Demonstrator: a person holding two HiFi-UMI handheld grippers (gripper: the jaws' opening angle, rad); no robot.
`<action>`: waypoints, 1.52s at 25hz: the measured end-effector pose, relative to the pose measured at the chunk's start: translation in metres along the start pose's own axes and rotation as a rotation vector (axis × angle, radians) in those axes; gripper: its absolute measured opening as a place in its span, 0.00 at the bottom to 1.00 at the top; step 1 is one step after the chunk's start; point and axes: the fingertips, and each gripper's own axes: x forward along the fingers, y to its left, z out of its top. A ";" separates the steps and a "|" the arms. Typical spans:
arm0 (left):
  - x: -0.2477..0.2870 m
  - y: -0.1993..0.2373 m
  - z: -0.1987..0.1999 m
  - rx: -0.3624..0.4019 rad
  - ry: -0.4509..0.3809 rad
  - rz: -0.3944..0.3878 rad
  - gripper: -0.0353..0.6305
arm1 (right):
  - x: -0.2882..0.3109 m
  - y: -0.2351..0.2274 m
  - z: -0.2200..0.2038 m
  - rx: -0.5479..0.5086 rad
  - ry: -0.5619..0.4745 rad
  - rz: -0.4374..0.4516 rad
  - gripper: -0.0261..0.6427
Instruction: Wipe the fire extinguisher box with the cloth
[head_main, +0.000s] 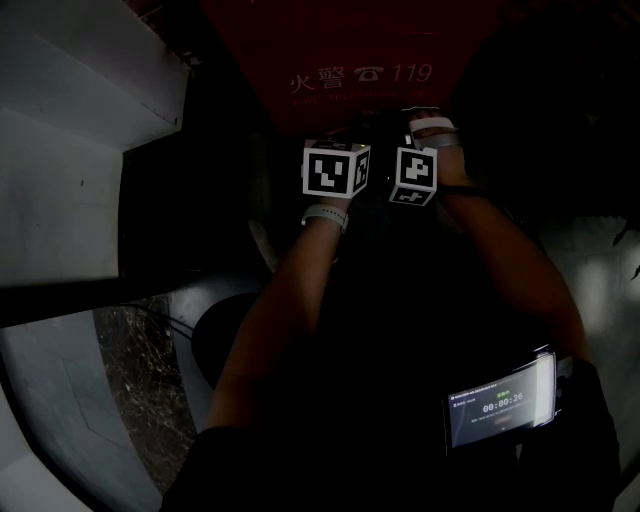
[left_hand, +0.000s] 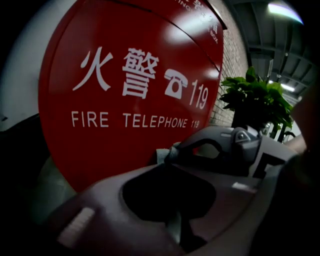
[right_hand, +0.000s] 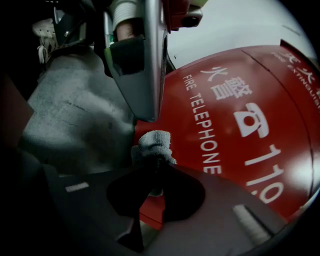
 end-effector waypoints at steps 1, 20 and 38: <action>0.002 0.001 -0.003 -0.014 0.009 -0.003 0.05 | 0.002 0.005 -0.001 0.002 -0.001 0.014 0.10; 0.003 0.003 -0.004 -0.075 0.017 0.005 0.05 | 0.025 0.050 -0.012 0.085 -0.001 0.179 0.10; -0.068 -0.041 0.111 0.276 -0.232 0.100 0.05 | -0.083 -0.074 0.010 0.135 -0.093 -0.157 0.10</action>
